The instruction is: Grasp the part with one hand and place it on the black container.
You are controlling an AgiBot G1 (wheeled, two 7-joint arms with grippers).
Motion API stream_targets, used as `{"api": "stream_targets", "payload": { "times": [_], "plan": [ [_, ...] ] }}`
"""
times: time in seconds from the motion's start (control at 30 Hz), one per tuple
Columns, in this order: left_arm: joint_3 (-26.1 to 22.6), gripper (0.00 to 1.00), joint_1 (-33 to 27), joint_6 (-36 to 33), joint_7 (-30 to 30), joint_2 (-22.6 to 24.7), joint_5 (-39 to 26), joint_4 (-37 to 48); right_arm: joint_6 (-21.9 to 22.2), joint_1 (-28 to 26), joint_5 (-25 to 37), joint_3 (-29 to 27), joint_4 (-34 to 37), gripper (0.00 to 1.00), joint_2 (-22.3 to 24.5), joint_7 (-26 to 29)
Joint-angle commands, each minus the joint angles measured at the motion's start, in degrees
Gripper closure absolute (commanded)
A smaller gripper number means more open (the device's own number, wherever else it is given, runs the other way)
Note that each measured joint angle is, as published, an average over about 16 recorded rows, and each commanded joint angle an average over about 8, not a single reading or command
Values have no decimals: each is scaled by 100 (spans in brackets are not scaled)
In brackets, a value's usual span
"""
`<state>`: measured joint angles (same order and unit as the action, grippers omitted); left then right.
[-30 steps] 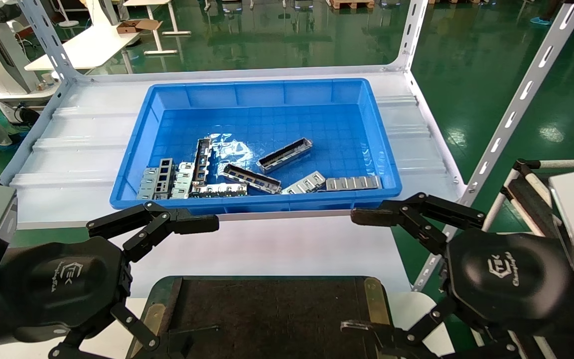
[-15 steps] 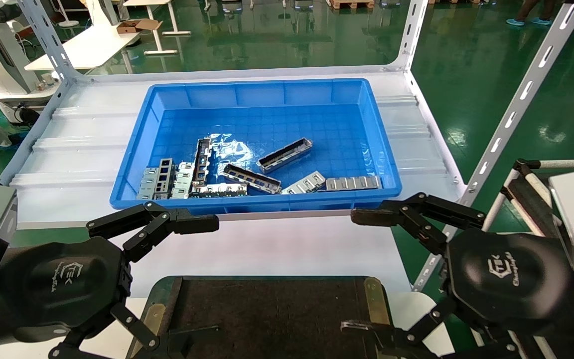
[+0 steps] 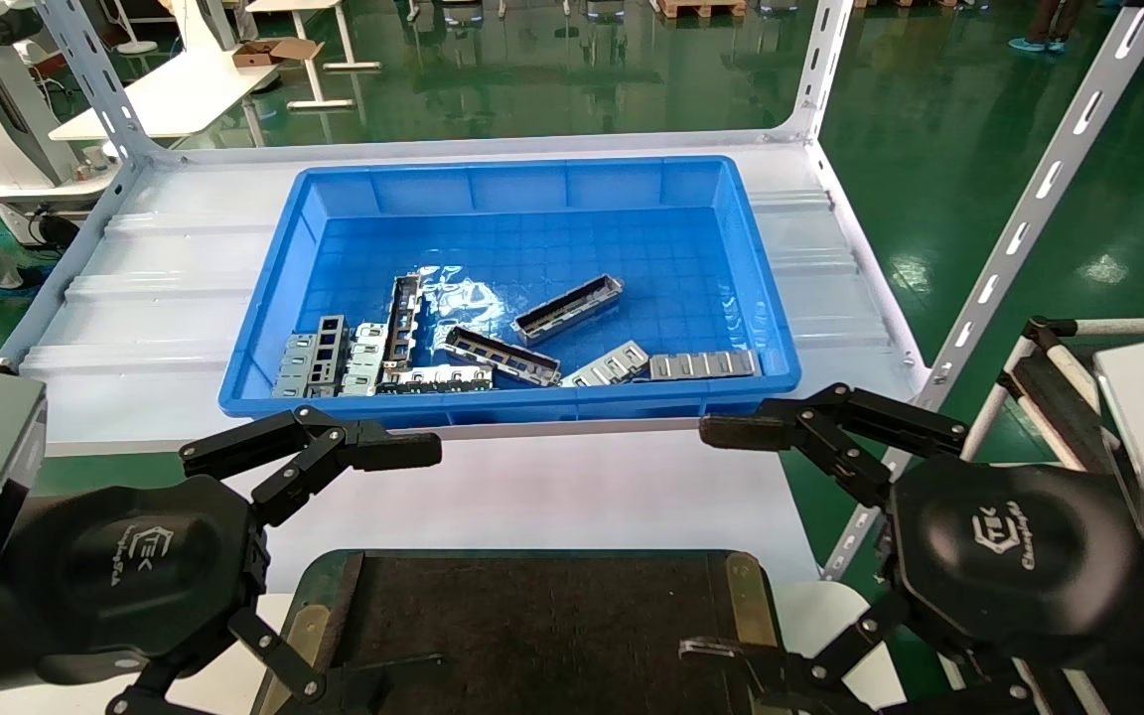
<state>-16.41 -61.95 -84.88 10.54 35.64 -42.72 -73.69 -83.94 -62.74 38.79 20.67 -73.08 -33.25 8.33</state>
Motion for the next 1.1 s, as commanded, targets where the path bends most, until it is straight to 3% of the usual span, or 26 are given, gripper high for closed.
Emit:
{"api": "stream_targets", "payload": {
  "times": [0.03,0.57,1.1],
  "plan": [
    [-11,0,-3,6,-5,7,-23,-14,0,0,0,0,1,0,0,0],
    [-317,0,-339,946,-50,523,-1006,151,-1,-1,-1,2,1,0,0,-1],
    [-958,0,-1458,1864,-127,1840,-2334,1620,0,-2,-2,3,1,0,1,-2]
  ]
}}
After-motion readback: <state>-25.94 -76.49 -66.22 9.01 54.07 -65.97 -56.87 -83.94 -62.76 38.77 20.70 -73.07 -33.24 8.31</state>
